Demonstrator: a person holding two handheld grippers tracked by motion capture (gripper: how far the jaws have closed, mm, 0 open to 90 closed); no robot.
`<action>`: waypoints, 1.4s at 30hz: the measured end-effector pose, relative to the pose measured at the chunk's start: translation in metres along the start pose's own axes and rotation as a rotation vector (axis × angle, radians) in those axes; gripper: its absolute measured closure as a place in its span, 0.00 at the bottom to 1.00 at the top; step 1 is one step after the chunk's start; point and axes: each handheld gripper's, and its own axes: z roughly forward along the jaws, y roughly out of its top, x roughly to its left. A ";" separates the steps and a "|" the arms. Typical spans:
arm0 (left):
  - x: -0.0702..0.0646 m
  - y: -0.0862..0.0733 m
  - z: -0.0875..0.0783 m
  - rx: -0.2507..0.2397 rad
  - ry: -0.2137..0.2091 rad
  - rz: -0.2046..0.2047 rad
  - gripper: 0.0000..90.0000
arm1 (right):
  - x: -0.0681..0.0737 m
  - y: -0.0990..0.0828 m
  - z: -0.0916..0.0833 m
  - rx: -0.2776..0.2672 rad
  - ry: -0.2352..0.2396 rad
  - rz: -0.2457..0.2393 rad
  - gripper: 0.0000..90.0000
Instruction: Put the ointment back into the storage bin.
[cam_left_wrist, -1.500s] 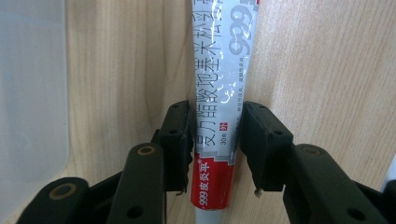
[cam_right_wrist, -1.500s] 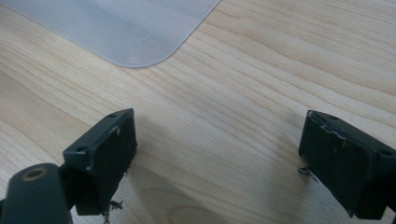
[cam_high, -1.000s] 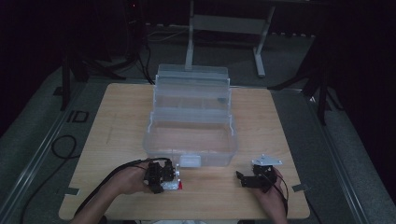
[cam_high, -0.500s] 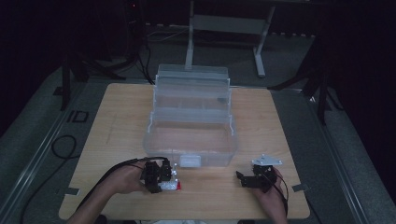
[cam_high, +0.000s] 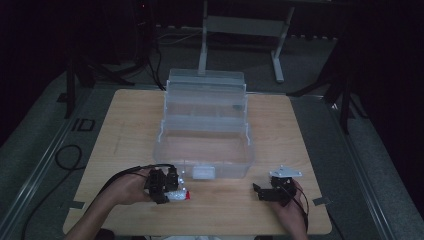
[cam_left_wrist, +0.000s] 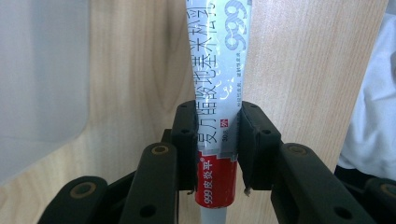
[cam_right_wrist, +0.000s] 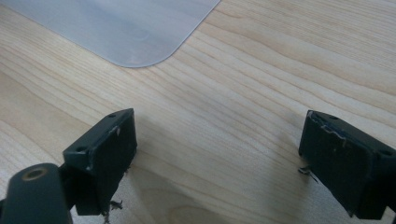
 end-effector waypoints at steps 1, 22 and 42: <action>0.001 -0.001 -0.002 -0.002 0.005 -0.001 0.78 | 0.000 0.000 0.000 0.000 0.000 0.000 0.12; 0.010 -0.012 -0.028 -0.035 0.043 -0.011 0.78 | 0.000 0.000 0.000 0.000 0.000 0.000 0.12; 0.016 -0.020 -0.049 -0.053 0.074 -0.024 0.78 | 0.000 0.000 0.000 0.000 0.000 0.000 0.12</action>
